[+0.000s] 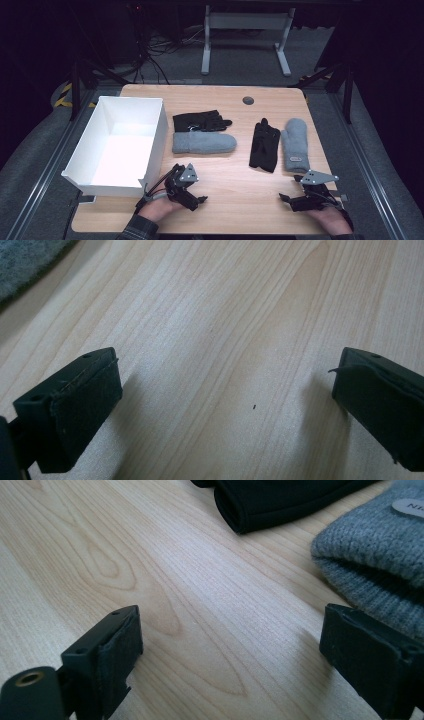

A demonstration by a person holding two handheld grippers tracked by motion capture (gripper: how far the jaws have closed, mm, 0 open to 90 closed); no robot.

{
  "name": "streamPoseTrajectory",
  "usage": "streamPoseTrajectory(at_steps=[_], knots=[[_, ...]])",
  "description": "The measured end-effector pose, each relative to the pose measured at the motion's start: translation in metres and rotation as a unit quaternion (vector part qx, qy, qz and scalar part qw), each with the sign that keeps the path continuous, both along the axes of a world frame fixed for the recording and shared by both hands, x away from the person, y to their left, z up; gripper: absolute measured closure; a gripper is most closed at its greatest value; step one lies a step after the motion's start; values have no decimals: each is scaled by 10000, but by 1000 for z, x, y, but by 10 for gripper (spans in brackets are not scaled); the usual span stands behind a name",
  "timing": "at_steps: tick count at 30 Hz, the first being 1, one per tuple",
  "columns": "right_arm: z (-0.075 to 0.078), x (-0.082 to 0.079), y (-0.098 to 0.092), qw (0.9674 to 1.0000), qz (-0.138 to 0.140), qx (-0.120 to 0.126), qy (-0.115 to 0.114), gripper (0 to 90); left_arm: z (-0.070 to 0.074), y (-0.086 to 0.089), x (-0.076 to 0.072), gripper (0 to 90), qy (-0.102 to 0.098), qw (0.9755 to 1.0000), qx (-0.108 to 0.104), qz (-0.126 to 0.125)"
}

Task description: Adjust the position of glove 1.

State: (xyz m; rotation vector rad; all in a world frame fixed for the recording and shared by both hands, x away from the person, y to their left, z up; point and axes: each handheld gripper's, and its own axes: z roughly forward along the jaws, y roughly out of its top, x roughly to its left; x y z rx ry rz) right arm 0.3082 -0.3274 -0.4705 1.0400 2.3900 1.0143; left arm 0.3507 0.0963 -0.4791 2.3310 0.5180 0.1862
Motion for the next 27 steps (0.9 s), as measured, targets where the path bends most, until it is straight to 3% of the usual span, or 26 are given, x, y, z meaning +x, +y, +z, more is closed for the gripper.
streamPoseTrajectory(at_steps=[10, 12, 14, 19, 21, 23, 27], knots=[[0, 0, -1, 10000, 7, -1, -13, 133, 0, 0, 1, 0, 12, 10000, -4, -28], [2, -1, -1, 10000, 32, -3, -1, 207, 0, 0, 1, 0, 11, 10000, -1, -35], [8, -2, -1, 9999, 61, -14, 97, 343, 0, 0, 1, 0, 10, 10000, 1, -37], [23, -1, -2, 9999, 63, 55, -57, 590, 0, 0, 2, 0, 20, 10000, 9, -48], [27, 1, -2, 9999, 76, 73, -72, 635, 0, 0, 2, 0, 21, 10000, 9, -51], [39, 8, -6, 9997, -13, 161, -168, 796, 0, -1, 3, 0, 2, 10000, 1, -55], [48, 16, -11, 9993, -128, 255, -237, 896, 0, -1, 3, 0, 7, 10000, 6, -54]])
